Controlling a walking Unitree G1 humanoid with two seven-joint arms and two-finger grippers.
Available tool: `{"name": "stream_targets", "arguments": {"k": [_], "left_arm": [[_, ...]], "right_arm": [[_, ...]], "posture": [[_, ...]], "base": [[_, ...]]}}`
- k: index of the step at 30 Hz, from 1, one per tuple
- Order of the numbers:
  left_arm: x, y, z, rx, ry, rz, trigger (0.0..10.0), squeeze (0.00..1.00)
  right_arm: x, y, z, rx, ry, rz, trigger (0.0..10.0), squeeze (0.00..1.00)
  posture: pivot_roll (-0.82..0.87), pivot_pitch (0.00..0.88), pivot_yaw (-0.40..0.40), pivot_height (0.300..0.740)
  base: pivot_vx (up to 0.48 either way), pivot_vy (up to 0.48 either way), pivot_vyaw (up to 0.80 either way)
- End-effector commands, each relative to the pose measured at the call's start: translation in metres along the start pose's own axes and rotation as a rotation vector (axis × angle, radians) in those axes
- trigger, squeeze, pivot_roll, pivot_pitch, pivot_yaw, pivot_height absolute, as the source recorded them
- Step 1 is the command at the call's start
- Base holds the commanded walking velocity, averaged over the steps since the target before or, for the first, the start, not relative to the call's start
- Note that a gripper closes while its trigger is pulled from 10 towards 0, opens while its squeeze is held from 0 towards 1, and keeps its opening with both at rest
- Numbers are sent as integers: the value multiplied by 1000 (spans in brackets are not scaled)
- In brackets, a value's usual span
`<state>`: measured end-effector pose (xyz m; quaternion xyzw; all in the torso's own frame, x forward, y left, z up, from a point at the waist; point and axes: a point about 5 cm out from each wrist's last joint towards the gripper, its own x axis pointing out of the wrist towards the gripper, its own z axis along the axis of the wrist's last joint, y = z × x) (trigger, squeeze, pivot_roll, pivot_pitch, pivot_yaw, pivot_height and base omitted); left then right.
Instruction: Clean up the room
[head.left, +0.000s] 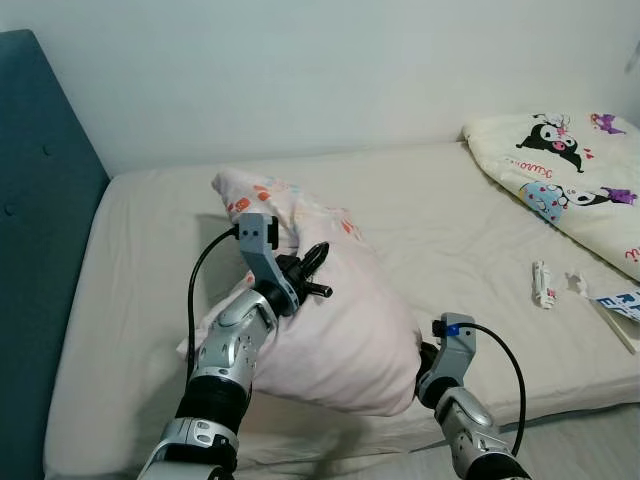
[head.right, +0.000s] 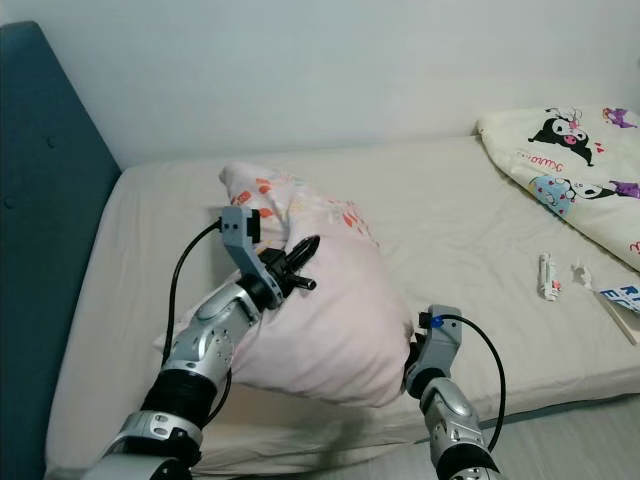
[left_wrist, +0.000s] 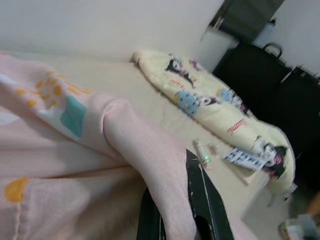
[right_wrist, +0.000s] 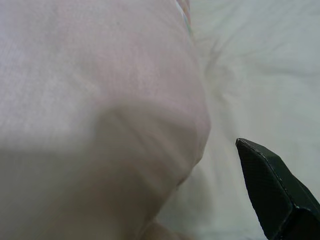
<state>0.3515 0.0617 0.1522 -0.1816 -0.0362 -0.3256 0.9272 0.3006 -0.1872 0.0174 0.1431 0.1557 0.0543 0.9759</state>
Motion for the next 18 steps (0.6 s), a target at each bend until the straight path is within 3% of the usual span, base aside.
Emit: {"name": "stream_targets", "arguments": {"k": [1,13,18], "left_arm": [[-1,-9,-19,30,57,-27,10000,0],[-8,-12,-29,16,36,12,10000,0],[-5,-17,-28,38,29,-12,10000,0]], "right_arm": [[0,8,-7,-3,19,5,10000,0],[-2,24,-22,-11,40,56,10000,0],[-1,24,-20,-11,30,54,10000,0]], "posture": [[-102,97,0,740],[-105,93,-5,740],[-105,91,-4,740]], "base": [[0,0,0],[0,0,0],[0,49,0]]}}
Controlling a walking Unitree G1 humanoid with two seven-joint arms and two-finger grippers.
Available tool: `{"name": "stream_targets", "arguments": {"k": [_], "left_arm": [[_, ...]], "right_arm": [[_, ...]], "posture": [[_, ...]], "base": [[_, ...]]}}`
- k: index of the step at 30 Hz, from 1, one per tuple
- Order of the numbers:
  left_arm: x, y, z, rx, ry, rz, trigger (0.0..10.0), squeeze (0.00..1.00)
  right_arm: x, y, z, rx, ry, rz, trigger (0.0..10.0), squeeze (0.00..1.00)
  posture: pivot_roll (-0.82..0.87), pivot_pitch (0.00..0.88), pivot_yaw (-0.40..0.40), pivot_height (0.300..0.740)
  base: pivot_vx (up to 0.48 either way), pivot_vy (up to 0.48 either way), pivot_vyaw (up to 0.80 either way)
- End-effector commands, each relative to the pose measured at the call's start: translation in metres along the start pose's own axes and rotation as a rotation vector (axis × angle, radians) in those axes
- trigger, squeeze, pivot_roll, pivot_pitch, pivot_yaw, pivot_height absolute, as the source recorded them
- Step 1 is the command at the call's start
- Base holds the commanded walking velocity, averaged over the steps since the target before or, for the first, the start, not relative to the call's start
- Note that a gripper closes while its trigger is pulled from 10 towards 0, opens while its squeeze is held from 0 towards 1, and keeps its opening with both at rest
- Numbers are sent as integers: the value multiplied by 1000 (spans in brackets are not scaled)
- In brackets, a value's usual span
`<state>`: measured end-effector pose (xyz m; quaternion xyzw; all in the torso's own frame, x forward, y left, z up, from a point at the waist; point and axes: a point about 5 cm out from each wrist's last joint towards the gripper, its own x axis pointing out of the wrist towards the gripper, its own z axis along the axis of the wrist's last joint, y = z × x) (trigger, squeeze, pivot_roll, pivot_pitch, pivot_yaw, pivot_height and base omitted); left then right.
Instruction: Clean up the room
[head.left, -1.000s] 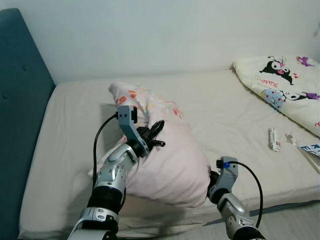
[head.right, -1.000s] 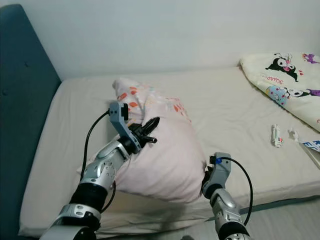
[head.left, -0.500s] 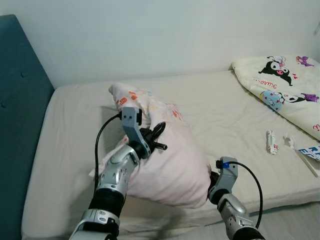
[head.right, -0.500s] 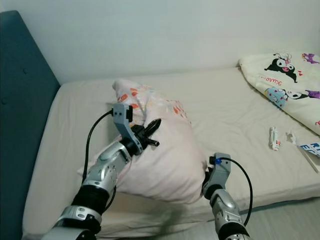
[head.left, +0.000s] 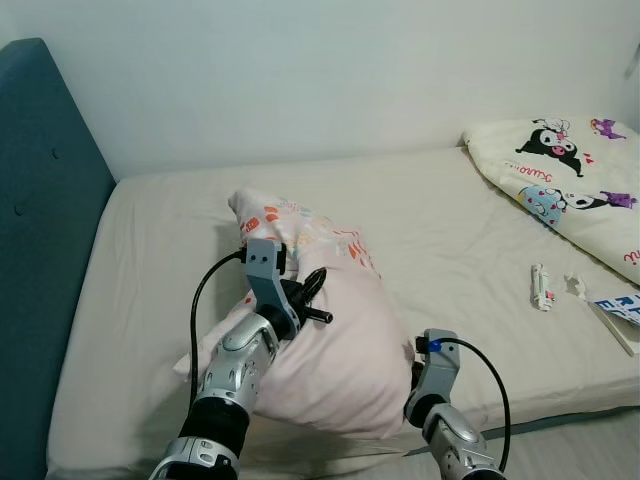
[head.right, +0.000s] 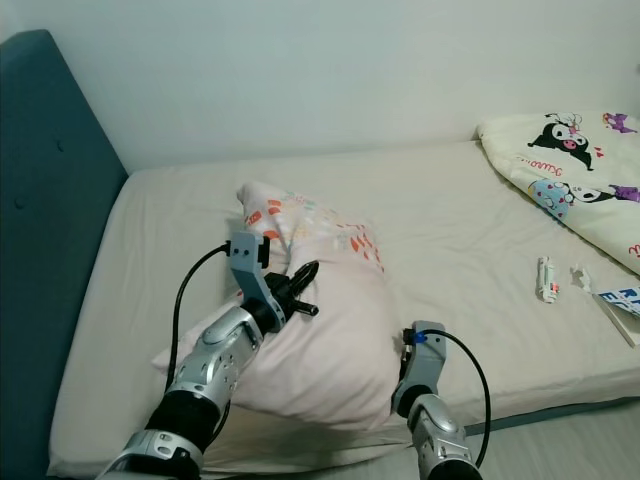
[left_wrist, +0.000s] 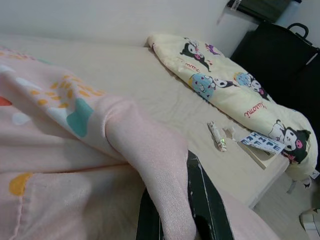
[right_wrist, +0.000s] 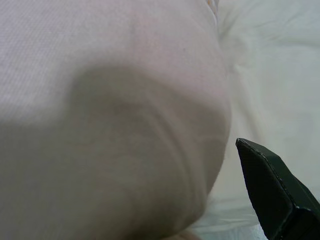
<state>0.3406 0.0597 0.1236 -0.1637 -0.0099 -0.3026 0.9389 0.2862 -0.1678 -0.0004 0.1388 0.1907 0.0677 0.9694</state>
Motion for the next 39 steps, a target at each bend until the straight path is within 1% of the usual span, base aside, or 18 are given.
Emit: {"name": "stream_targets", "arguments": {"k": [1,9,11,18,24,33,34,35,36,37,38,39], "left_arm": [[7,-19,1,21,-26,-77,10000,0],[14,-27,11,31,-62,-102,10000,0],[14,-27,11,31,-62,-102,10000,0],[18,-29,21,38,-96,-106,10000,0],[20,-31,24,41,-104,-110,10000,0],[21,-33,21,44,-97,-112,10000,0],[22,-33,20,74,-82,-97,10000,0],[22,-33,20,74,-82,-97,10000,0],[22,-33,18,109,-69,-87,10000,0],[22,-33,18,109,-69,-87,10000,0],[22,-30,16,134,-44,-62,10000,0],[22,-29,14,125,-36,-56,10000,0]], "right_arm": [[4,9,8,-6,-49,36,10000,0],[6,6,20,-8,-92,35,10000,0],[6,6,20,-8,-92,35,10000,0],[8,6,26,-4,-113,40,10000,0],[9,8,27,-5,-117,45,10000,0],[9,7,28,-6,-119,47,10000,0],[8,7,27,-6,-119,47,10000,0],[8,7,27,-6,-119,47,10000,0],[8,7,27,-5,-119,47,10000,0],[8,7,27,-5,-119,47,10000,0],[8,7,27,-5,-119,47,10000,0],[8,7,27,-4,-120,48,10000,0]], "posture": [[-105,91,-4,740],[-112,84,-4,740],[-112,84,-4,740],[-112,81,-3,740],[-111,79,-4,740],[-114,74,-2,740],[-112,74,-1,740],[-112,74,-1,740],[-112,74,-1,740],[-112,74,-1,740],[-113,72,1,740],[-113,72,1,740]], "base": [[0,285,0],[0,391,0],[0,424,0],[0,416,0],[0,419,0],[0,366,0],[0,0,0],[0,0,0],[0,0,0],[0,0,0],[0,0,0],[0,0,0]]}}
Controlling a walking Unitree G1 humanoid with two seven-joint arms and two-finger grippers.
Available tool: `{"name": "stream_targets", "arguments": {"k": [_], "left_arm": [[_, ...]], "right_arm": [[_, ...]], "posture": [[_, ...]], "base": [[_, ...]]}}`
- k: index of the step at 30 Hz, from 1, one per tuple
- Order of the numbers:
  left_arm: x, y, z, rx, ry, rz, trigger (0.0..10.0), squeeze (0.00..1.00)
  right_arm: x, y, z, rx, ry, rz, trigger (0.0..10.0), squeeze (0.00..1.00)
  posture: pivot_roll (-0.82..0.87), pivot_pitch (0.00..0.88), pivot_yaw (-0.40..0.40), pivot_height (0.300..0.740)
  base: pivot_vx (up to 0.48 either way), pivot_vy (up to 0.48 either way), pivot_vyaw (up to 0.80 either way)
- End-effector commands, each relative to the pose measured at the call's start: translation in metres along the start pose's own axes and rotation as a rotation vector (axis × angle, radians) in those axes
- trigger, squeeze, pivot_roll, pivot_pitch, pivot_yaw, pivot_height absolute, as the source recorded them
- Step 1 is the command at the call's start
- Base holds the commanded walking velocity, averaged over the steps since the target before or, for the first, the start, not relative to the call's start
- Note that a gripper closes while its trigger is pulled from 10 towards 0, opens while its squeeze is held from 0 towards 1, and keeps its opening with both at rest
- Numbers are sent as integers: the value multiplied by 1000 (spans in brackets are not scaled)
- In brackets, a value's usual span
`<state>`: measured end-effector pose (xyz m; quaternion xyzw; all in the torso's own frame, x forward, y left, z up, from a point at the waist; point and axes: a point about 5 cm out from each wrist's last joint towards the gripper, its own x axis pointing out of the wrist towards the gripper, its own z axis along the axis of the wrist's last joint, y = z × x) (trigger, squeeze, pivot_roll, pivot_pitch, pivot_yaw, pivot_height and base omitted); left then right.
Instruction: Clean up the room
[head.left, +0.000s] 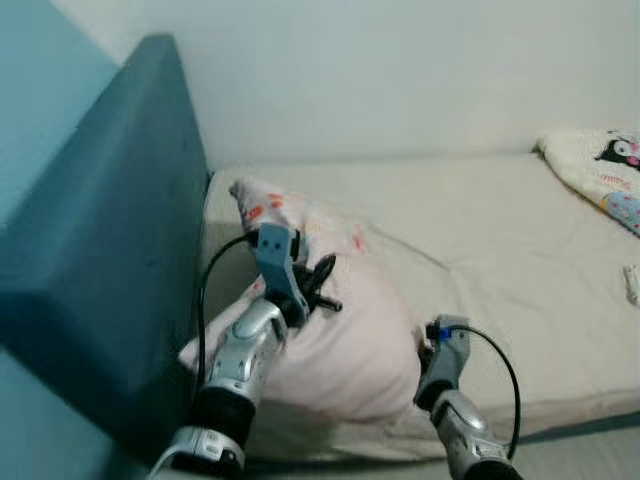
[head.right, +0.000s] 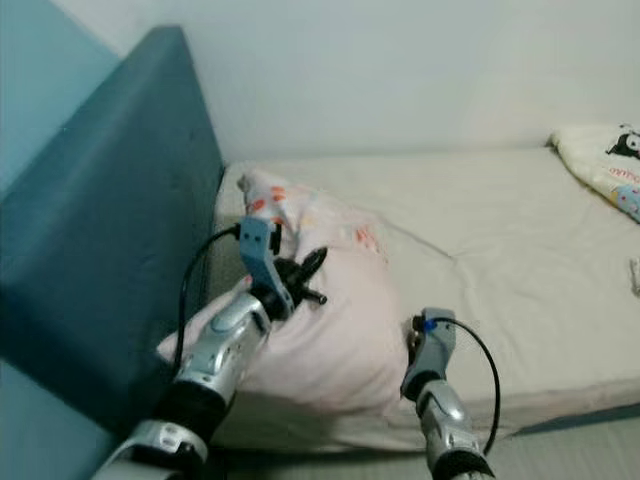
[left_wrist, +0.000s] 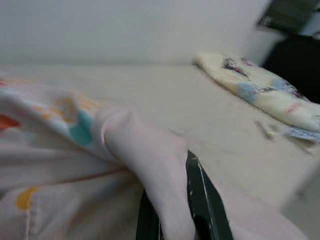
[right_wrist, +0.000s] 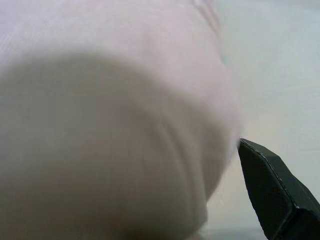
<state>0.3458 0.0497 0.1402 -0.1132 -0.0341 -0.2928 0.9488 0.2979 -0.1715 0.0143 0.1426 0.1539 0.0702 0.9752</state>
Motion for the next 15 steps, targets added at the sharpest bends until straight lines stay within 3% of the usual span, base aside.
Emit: {"name": "stream_targets", "arguments": {"k": [1,3,5,15], "left_arm": [[9,-22,2,63,-16,-86,10000,0],[8,-23,2,76,-19,-95,10000,0],[9,-22,2,34,-23,-56,10000,0],[10,-30,1,-35,-38,-71,10000,0]], "right_arm": [[4,8,8,-1,-48,34,10000,0],[4,8,8,0,-48,34,10000,0],[4,8,8,5,-52,34,10000,0],[4,9,8,14,-53,39,10000,0]], "posture": [[-115,73,1,740],[-115,73,1,740],[-110,76,0,740],[-107,82,0,740]], "base": [[0,-480,0],[0,-480,0],[0,-480,0],[0,0,0]]}}
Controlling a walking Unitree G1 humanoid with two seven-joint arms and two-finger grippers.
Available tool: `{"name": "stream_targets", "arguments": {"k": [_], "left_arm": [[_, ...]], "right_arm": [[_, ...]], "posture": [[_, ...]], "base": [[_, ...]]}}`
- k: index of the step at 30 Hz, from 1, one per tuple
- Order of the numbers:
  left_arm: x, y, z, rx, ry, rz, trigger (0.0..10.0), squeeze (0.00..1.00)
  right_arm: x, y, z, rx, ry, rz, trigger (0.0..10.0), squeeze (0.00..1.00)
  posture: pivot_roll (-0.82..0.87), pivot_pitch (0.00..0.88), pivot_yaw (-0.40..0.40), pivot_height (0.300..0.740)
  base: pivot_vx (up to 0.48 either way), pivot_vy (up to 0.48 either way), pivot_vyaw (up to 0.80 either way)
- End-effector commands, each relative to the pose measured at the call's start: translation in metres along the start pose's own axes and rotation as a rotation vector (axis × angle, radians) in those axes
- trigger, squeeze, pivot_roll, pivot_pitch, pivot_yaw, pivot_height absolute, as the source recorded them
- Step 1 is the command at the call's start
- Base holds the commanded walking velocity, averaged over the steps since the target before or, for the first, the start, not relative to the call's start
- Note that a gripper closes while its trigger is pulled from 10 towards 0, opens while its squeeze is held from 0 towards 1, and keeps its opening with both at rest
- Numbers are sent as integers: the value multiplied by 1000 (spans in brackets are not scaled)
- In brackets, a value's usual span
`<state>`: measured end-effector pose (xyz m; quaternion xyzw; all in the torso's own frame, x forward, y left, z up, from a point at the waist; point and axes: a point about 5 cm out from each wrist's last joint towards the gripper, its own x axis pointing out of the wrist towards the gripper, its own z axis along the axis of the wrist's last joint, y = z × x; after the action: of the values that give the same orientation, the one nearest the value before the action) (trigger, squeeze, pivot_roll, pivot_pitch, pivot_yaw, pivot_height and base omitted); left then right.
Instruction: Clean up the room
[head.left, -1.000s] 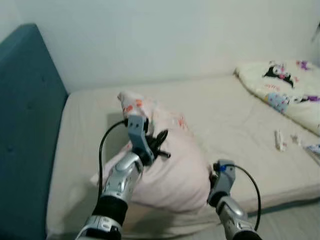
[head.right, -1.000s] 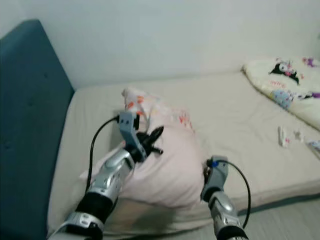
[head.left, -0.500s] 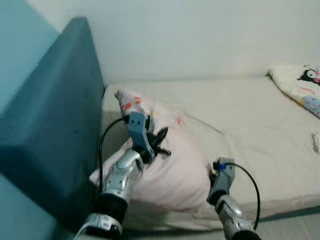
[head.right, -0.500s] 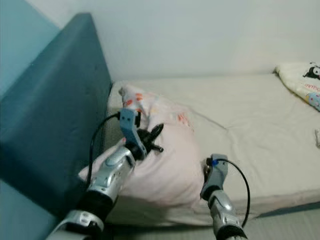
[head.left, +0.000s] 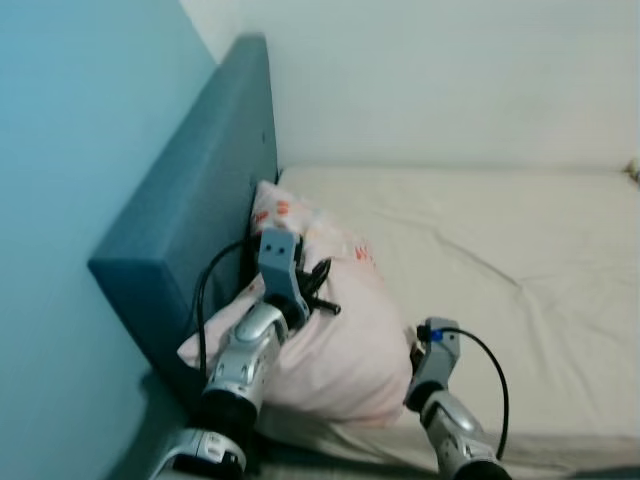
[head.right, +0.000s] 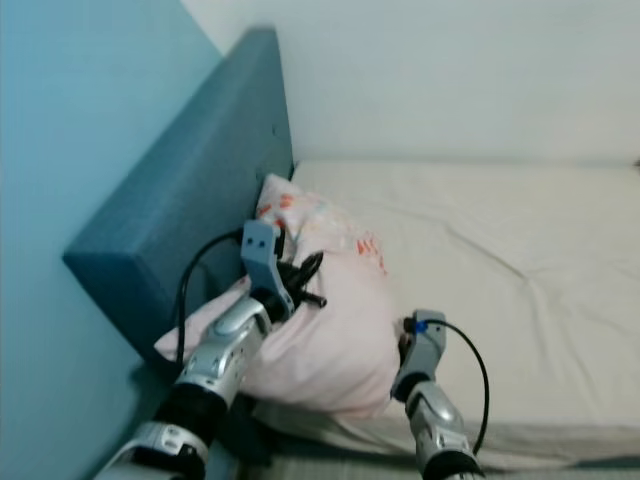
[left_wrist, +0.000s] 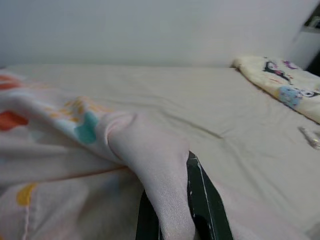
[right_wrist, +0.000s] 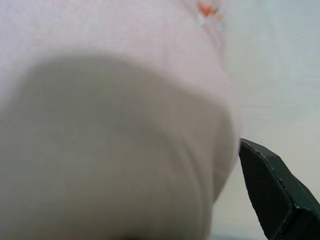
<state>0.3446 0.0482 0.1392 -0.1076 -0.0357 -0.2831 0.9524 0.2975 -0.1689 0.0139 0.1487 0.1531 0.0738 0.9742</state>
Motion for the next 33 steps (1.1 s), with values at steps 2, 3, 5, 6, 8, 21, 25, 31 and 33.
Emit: {"name": "stream_targets", "arguments": {"k": [2,3,5,6,8,21,25,31,33], "left_arm": [[10,-29,1,-65,-35,-80,10000,0],[10,-29,1,-72,-35,-76,10000,0],[11,-27,0,-104,-35,-58,10000,0],[11,-27,0,-111,-35,-54,10000,0],[11,-26,-1,-130,-38,-46,10000,0],[22,-26,4,-228,-57,-10,10000,0],[19,-23,0,-225,-38,7,10000,0],[12,-10,-8,-232,-21,54,10000,0],[11,-10,-9,-214,-10,42,10000,0]], "right_arm": [[4,7,9,1,-52,32,10000,0],[4,7,9,-1,-52,32,10000,0],[4,7,9,-7,-52,34,10000,0],[4,7,10,-14,-52,36,10000,0],[4,7,10,-23,-52,39,10000,0],[5,1,24,-116,-88,30,10000,0],[4,-1,24,-114,-88,25,10000,0],[4,1,22,-114,-83,28,10000,0],[5,2,22,-114,-82,30,10000,0]], "posture": [[-108,82,0,740],[-108,82,0,740],[-110,83,0,740],[-110,83,0,740],[-111,83,0,740],[-123,84,3,740],[-120,86,2,740],[-112,87,0,740],[-111,87,0,740]], "base": [[0,0,0],[0,0,0],[0,0,0],[0,0,0],[0,0,0],[49,-115,0],[0,0,0],[0,0,0],[0,0,0]]}}
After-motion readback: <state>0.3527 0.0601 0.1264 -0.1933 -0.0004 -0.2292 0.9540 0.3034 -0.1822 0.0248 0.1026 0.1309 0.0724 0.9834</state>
